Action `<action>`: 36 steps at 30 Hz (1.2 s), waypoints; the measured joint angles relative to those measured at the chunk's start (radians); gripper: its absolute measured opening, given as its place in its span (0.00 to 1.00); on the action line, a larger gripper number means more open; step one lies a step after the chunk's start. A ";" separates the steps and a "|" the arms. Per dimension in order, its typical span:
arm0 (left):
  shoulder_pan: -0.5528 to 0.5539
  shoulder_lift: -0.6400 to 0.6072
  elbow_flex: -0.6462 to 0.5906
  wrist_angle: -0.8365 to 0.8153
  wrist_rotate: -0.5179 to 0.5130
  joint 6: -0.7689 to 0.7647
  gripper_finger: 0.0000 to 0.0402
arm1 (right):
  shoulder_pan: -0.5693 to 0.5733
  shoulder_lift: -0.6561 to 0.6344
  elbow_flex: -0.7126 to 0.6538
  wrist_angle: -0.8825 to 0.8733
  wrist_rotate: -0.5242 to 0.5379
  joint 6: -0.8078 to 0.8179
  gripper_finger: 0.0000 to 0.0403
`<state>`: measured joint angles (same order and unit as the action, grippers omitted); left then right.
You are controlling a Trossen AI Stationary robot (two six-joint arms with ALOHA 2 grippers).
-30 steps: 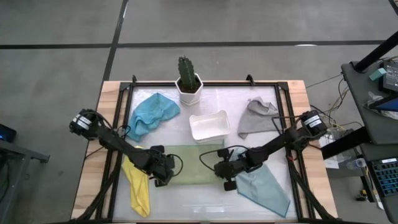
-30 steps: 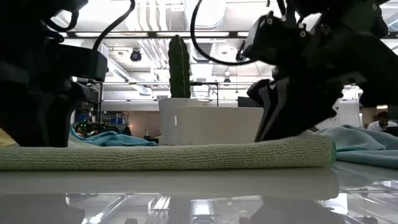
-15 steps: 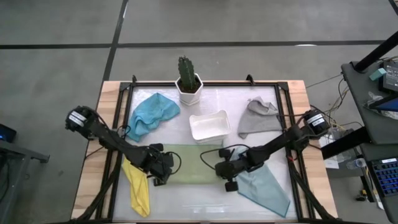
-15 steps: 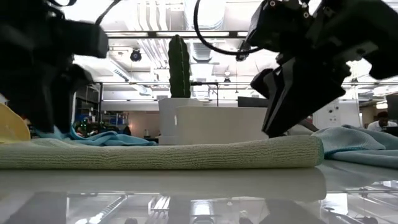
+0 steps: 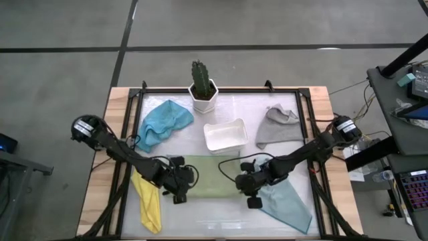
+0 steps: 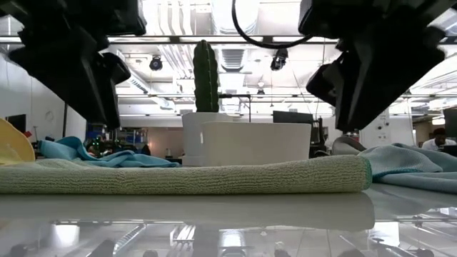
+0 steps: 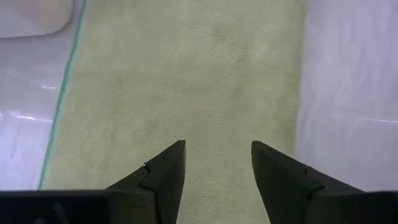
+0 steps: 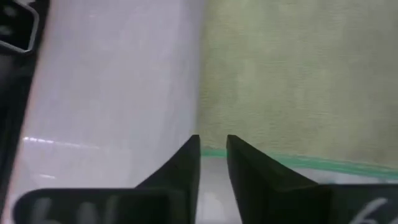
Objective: Fold microfiber towels
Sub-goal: Fold the green towel
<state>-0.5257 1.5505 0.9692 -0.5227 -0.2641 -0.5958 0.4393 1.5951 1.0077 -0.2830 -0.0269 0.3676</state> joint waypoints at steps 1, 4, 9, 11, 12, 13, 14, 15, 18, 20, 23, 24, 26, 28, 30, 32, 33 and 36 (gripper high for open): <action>-0.005 0.000 0.003 0.000 0.038 0.001 0.42 | 0.007 0.001 0.000 0.012 0.000 0.000 0.23; -0.033 0.000 0.003 -0.001 0.160 -0.020 0.46 | 0.022 0.010 0.001 0.067 0.017 -0.001 0.32; -0.123 0.001 -0.005 -0.045 0.182 -0.114 0.54 | 0.051 0.010 0.000 0.080 0.129 -0.021 0.43; -0.159 0.001 -0.008 -0.056 0.181 -0.161 0.56 | 0.061 0.015 -0.001 0.095 0.153 -0.025 0.45; -0.176 0.001 -0.008 -0.059 0.176 -0.186 0.57 | 0.063 0.026 0.000 0.110 0.159 -0.025 0.46; -0.191 0.001 -0.009 -0.070 0.163 -0.207 0.57 | 0.065 0.034 0.000 0.121 0.159 -0.026 0.46; -0.204 0.001 -0.010 -0.087 0.138 -0.226 0.57 | 0.067 0.048 -0.001 0.125 0.159 -0.027 0.46; -0.213 0.001 -0.011 -0.106 0.116 -0.237 0.57 | 0.067 0.065 -0.001 0.137 0.158 -0.027 0.46; -0.227 0.002 -0.021 -0.126 0.065 -0.259 0.57 | 0.067 0.104 -0.001 0.161 0.158 -0.029 0.45; -0.227 0.002 -0.032 -0.122 0.055 -0.261 0.57 | 0.068 0.126 0.002 0.162 0.158 -0.027 0.44; -0.227 0.002 -0.054 -0.123 0.044 -0.262 0.57 | 0.069 0.147 0.007 0.161 0.158 -0.021 0.42; -0.227 0.002 -0.062 -0.123 0.038 -0.262 0.57 | 0.069 0.152 0.009 0.162 0.158 -0.020 0.42; -0.228 0.002 -0.078 -0.122 0.018 -0.263 0.57 | 0.069 0.156 0.012 0.163 0.158 -0.026 0.40; -0.227 0.002 -0.098 -0.121 0.015 -0.264 0.57 | 0.069 0.156 0.011 0.162 0.158 -0.030 0.39; -0.227 0.002 -0.115 -0.117 0.014 -0.264 0.55 | 0.069 0.155 0.011 0.162 0.159 -0.040 0.36; -0.227 0.002 -0.120 -0.116 0.014 -0.264 0.51 | 0.068 0.155 0.011 0.161 0.159 -0.050 0.34; -0.227 0.002 -0.121 -0.113 0.013 -0.264 0.49 | 0.067 0.155 0.011 0.162 0.159 -0.054 0.32; -0.227 0.002 -0.126 -0.113 0.013 -0.266 0.43 | 0.064 0.155 0.011 0.161 0.159 -0.054 0.27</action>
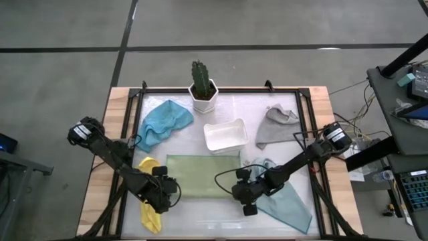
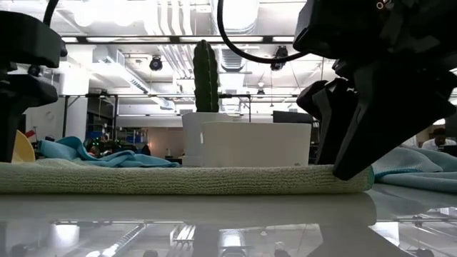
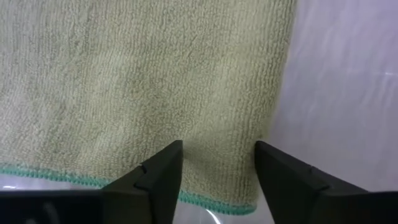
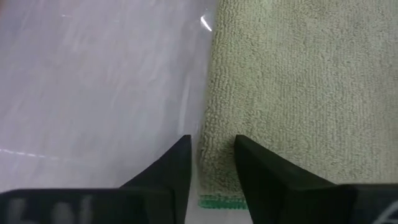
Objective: Fold microfiber towels
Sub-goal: Fold the green towel
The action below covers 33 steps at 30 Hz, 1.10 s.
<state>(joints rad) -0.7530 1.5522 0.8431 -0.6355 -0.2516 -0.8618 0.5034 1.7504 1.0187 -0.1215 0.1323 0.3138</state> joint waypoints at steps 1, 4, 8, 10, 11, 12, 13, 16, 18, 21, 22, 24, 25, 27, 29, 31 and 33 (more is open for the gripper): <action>0.000 0.004 0.000 0.004 0.000 0.000 0.41 | 0.000 0.000 0.000 0.000 0.000 0.000 0.25; -0.002 0.028 -0.001 0.031 0.008 0.002 0.34 | 0.000 0.000 -0.001 0.000 0.000 0.000 0.18; -0.002 0.080 0.005 0.061 0.034 0.003 0.22 | 0.000 0.000 -0.001 0.000 0.000 -0.001 0.10; -0.002 0.098 0.015 0.059 0.043 0.003 0.15 | 0.001 -0.003 -0.001 -0.003 0.000 -0.007 0.05; -0.001 0.101 0.022 0.059 0.046 0.005 0.11 | 0.001 -0.007 -0.002 -0.004 0.000 -0.012 0.04; -0.001 0.101 0.028 0.058 0.052 0.011 0.08 | 0.003 -0.012 -0.002 -0.005 0.000 -0.013 0.03; -0.001 0.096 0.035 0.053 0.056 0.018 0.04 | 0.004 -0.019 -0.002 -0.011 0.000 -0.014 0.03; -0.001 0.082 0.054 0.030 0.094 0.033 0.02 | 0.011 -0.036 -0.002 -0.033 -0.001 -0.014 0.02; -0.002 0.065 0.064 0.029 0.119 0.033 0.03 | 0.016 -0.045 -0.002 -0.050 0.000 -0.013 0.02; -0.002 0.044 0.083 0.034 0.157 0.030 0.03 | 0.028 -0.064 -0.002 -0.082 -0.007 -0.010 0.02; -0.001 0.041 0.086 0.037 0.169 0.029 0.03 | 0.031 -0.069 -0.001 -0.086 -0.015 -0.010 0.02; -0.002 0.040 0.099 0.040 0.182 0.029 0.03 | 0.039 -0.080 -0.001 -0.101 -0.035 -0.009 0.02; -0.002 0.039 0.110 0.046 0.189 0.030 0.03 | 0.042 -0.082 -0.001 -0.106 -0.049 -0.009 0.02; -0.003 0.038 0.127 0.060 0.206 0.030 0.03 | 0.054 -0.082 0.006 -0.111 -0.075 -0.007 0.02; -0.003 0.038 0.144 0.094 0.242 0.030 0.03 | 0.063 -0.082 0.017 -0.116 -0.113 -0.007 0.02; -0.004 0.037 0.162 0.121 0.273 0.031 0.03 | 0.072 -0.082 0.035 -0.130 -0.128 -0.007 0.02; -0.004 0.034 0.178 0.123 0.280 0.031 0.03 | 0.075 -0.082 0.060 -0.175 -0.129 -0.007 0.02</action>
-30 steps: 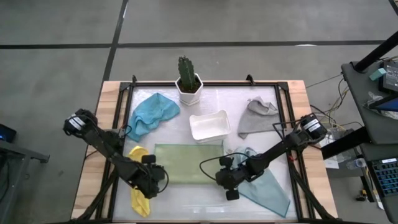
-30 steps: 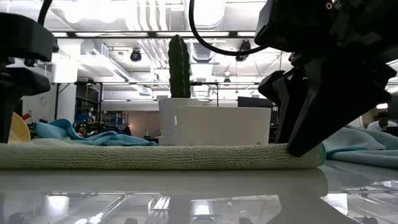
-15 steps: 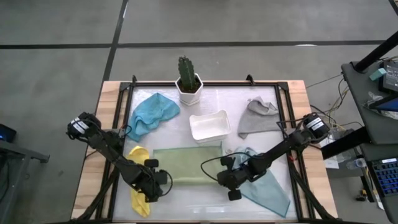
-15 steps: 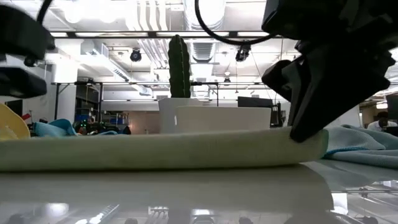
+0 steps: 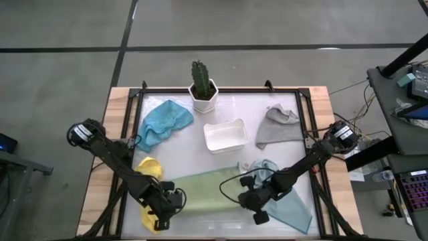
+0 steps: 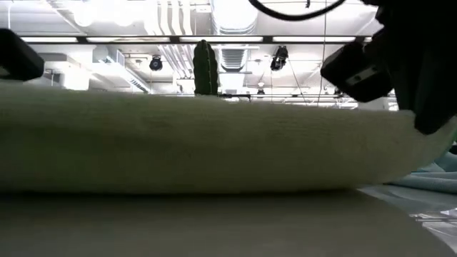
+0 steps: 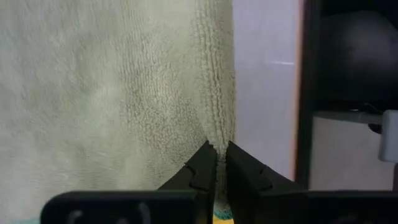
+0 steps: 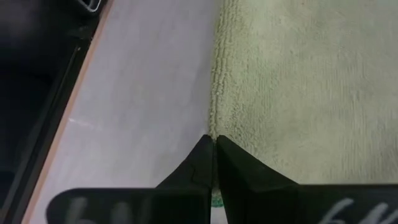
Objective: Fold microfiber towels
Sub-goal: Fold the green towel
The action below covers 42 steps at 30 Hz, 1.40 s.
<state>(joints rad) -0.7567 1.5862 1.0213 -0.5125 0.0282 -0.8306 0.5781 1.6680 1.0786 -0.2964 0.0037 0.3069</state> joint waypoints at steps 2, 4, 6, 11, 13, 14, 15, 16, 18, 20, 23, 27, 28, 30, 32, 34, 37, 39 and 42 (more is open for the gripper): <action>0.000 -0.001 0.006 -0.002 0.002 0.011 0.03 | -0.001 0.000 0.028 -0.051 0.004 0.000 0.02; 0.000 -0.001 0.006 -0.003 0.001 0.032 0.03 | -0.003 0.000 0.054 -0.110 0.027 0.000 0.02; 0.000 -0.002 0.003 -0.008 -0.002 0.053 0.03 | -0.011 0.000 0.076 -0.166 0.059 -0.009 0.02; 0.008 -0.012 0.002 -0.113 -0.013 0.069 0.03 | -0.048 0.000 0.112 -0.245 0.107 -0.047 0.02; 0.015 -0.018 0.002 -0.153 -0.014 0.069 0.03 | -0.069 -0.001 0.113 -0.247 0.109 -0.072 0.02; 0.019 -0.021 0.002 -0.169 -0.015 0.070 0.03 | -0.080 -0.001 0.113 -0.251 0.109 -0.089 0.02; 0.023 -0.023 0.001 -0.182 -0.020 0.075 0.03 | -0.092 -0.001 0.113 -0.255 0.108 -0.099 0.02; 0.027 -0.026 0.001 -0.189 -0.024 0.081 0.03 | -0.105 -0.001 0.112 -0.261 0.108 -0.111 0.02; 0.038 -0.026 0.001 -0.201 -0.036 0.105 0.03 | -0.132 -0.001 0.112 -0.278 0.106 -0.128 0.02; 0.050 -0.026 -0.002 -0.223 -0.054 0.128 0.03 | -0.158 -0.001 0.110 -0.284 0.105 -0.147 0.02; 0.072 -0.026 -0.017 -0.248 -0.077 0.139 0.03 | -0.190 -0.001 0.108 -0.287 0.104 -0.179 0.02; 0.102 -0.026 -0.036 -0.288 -0.109 0.140 0.03 | -0.224 -0.001 0.097 -0.285 0.104 -0.209 0.02; 0.111 -0.026 -0.045 -0.288 -0.111 0.140 0.03 | -0.232 -0.001 0.095 -0.284 0.104 -0.213 0.02; 0.126 -0.026 -0.061 -0.288 -0.113 0.140 0.03 | -0.245 -0.001 0.092 -0.281 0.105 -0.215 0.02; 0.136 -0.026 -0.076 -0.283 -0.114 0.140 0.03 | -0.254 -0.001 0.088 -0.271 0.105 -0.219 0.02; 0.145 -0.026 -0.088 -0.283 -0.114 0.140 0.03 | -0.261 -0.001 0.086 -0.267 0.105 -0.223 0.02; 0.151 -0.026 -0.093 -0.282 -0.115 0.140 0.03 | -0.268 -0.001 0.084 -0.264 0.117 -0.230 0.02; 0.156 -0.026 -0.093 -0.282 -0.119 0.139 0.03 | -0.271 -0.001 0.084 -0.264 0.136 -0.230 0.02; 0.158 -0.026 -0.095 -0.286 -0.143 0.137 0.03 | -0.272 -0.001 0.083 -0.265 0.138 -0.240 0.02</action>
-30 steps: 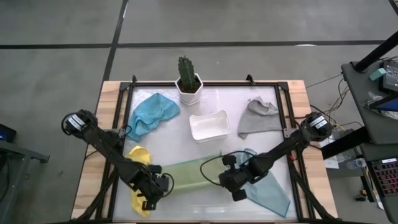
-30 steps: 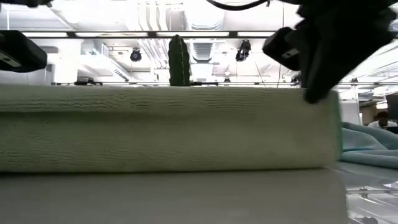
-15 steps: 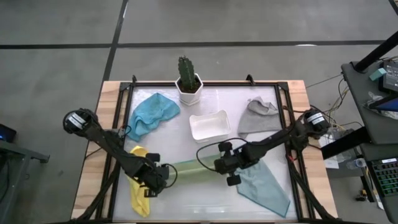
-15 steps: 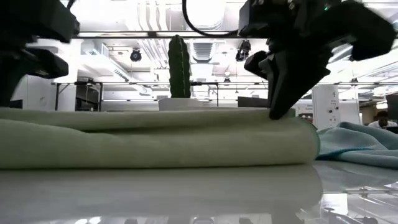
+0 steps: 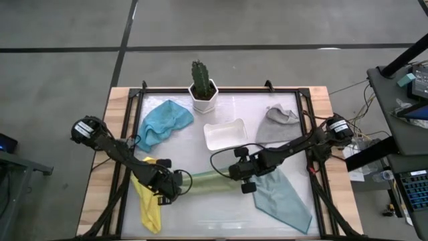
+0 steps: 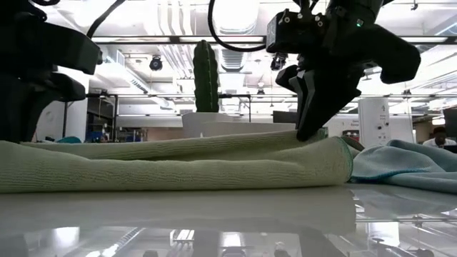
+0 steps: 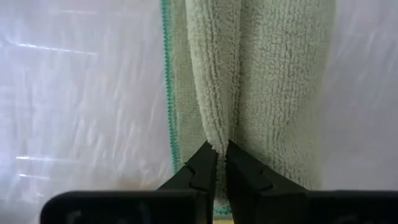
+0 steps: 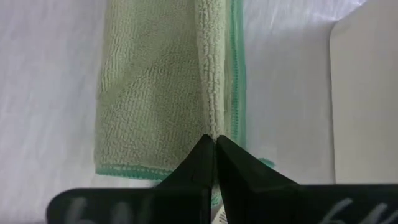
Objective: Fold microfiber towels
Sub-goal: Fold the green towel
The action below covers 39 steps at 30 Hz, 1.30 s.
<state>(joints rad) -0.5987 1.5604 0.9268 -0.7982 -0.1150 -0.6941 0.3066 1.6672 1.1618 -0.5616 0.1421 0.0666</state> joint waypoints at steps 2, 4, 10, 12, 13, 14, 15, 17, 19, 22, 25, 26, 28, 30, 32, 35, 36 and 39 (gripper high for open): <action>0.002 0.000 0.000 0.000 0.000 -0.003 0.04 | 0.000 0.000 0.000 0.004 0.010 0.001 0.02; 0.004 0.000 0.000 -0.002 0.000 -0.005 0.06 | -0.001 0.000 -0.002 0.011 0.016 0.001 0.04; 0.003 0.000 0.000 -0.009 -0.018 -0.006 0.20 | -0.012 0.000 -0.002 0.012 0.068 0.019 0.13; 0.003 0.000 0.001 -0.018 -0.020 -0.006 0.25 | -0.018 0.000 -0.002 0.013 0.069 0.014 0.17; 0.003 0.000 0.002 -0.025 -0.021 -0.006 0.27 | -0.019 0.000 -0.002 0.013 0.069 0.014 0.19; 0.003 0.000 0.002 -0.040 -0.022 -0.006 0.29 | -0.021 0.000 -0.002 0.012 0.069 0.014 0.20; 0.003 -0.001 0.002 -0.058 -0.023 -0.006 0.31 | -0.023 0.000 -0.002 0.013 0.069 0.012 0.22; 0.003 -0.001 0.002 -0.091 -0.024 -0.005 0.34 | -0.025 0.000 -0.002 0.012 0.069 0.010 0.24; 0.004 -0.003 0.003 -0.127 -0.025 -0.001 0.35 | -0.028 0.000 -0.002 0.011 0.069 0.005 0.26; 0.004 -0.004 0.010 -0.188 -0.034 0.003 0.36 | -0.028 0.000 0.000 0.009 0.069 0.000 0.27; 0.004 -0.006 0.014 -0.215 -0.042 0.028 0.36 | -0.028 -0.001 0.006 0.018 0.069 0.001 0.28; 0.004 -0.006 0.014 -0.216 -0.043 0.042 0.36 | -0.028 -0.001 0.006 0.025 0.069 0.001 0.27; 0.006 -0.007 0.014 -0.216 -0.044 0.056 0.36 | -0.028 -0.001 0.006 0.033 0.069 0.007 0.26; 0.008 -0.007 0.020 -0.226 -0.045 0.075 0.36 | -0.027 -0.001 0.006 0.045 0.069 0.012 0.25; 0.011 -0.008 0.035 -0.265 -0.048 0.099 0.36 | -0.022 -0.001 0.005 0.068 0.069 0.011 0.23; 0.021 -0.011 0.059 -0.346 -0.057 0.149 0.36 | -0.014 -0.002 0.002 0.120 0.069 0.010 0.23; 0.026 -0.011 0.066 -0.363 -0.069 0.153 0.36 | -0.010 -0.002 0.001 0.142 0.069 0.011 0.23; 0.038 -0.011 0.083 -0.374 -0.120 0.146 0.36 | 0.006 -0.003 -0.022 0.268 0.071 0.011 0.23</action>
<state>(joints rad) -0.5609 1.5494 1.0099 -1.1726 -0.2353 -0.5485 0.3124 1.6642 1.1399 -0.2934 0.2135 0.0779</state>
